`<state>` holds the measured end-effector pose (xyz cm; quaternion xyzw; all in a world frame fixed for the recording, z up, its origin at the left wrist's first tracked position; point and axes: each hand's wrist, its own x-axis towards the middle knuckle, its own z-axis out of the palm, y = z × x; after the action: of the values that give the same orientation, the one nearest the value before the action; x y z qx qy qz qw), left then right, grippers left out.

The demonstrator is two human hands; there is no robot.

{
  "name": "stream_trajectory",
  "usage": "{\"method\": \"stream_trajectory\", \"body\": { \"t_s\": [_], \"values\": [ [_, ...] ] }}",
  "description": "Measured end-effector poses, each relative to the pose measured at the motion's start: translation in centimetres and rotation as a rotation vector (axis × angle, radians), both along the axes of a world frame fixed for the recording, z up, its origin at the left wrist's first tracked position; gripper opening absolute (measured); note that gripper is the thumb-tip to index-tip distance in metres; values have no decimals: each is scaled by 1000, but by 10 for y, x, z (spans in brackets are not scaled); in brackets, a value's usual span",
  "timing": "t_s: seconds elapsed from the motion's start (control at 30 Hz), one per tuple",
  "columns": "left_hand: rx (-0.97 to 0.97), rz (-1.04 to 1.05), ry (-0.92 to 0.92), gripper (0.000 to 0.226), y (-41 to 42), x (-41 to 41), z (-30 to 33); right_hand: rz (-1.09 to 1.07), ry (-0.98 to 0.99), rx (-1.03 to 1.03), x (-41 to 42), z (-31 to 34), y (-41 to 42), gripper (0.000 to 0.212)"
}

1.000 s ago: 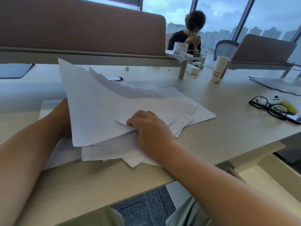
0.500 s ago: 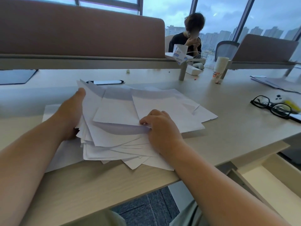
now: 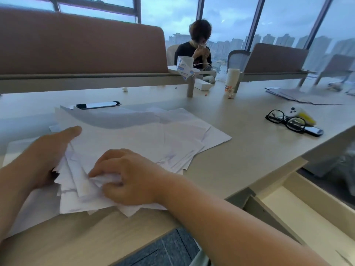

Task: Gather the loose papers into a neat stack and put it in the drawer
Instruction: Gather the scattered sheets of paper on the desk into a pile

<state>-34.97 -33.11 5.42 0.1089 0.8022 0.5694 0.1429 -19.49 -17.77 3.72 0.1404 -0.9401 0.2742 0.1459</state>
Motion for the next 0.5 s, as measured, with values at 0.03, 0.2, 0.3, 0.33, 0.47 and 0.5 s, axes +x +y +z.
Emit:
{"method": "stream_trajectory", "body": {
  "t_s": [0.03, 0.2, 0.3, 0.33, 0.47, 0.5],
  "values": [
    [-12, -30, 4, 36, 1, 2, 0, 15, -37, -47, 2, 2, -2, 33],
    [-90, -29, 69, 35, 1, -18, -13, -266, 113, -111, -1, 13, 33, 35],
    [-101, 38, 143, 18, 7, -16, -7, -764, -129, 62, -2, 25, 86, 57],
    [-103, 57, 139, 19, 8, -18, -7, -905, -271, 107, 0, 28, 105, 66],
    [-73, 30, 70, 23, 5, -23, -9, -1057, -610, 167, 9, 33, 151, 93],
    [-68, 33, 61, 23, 5, -24, -10, -1034, -629, 120, 9, 36, 155, 90]
  ]
}}
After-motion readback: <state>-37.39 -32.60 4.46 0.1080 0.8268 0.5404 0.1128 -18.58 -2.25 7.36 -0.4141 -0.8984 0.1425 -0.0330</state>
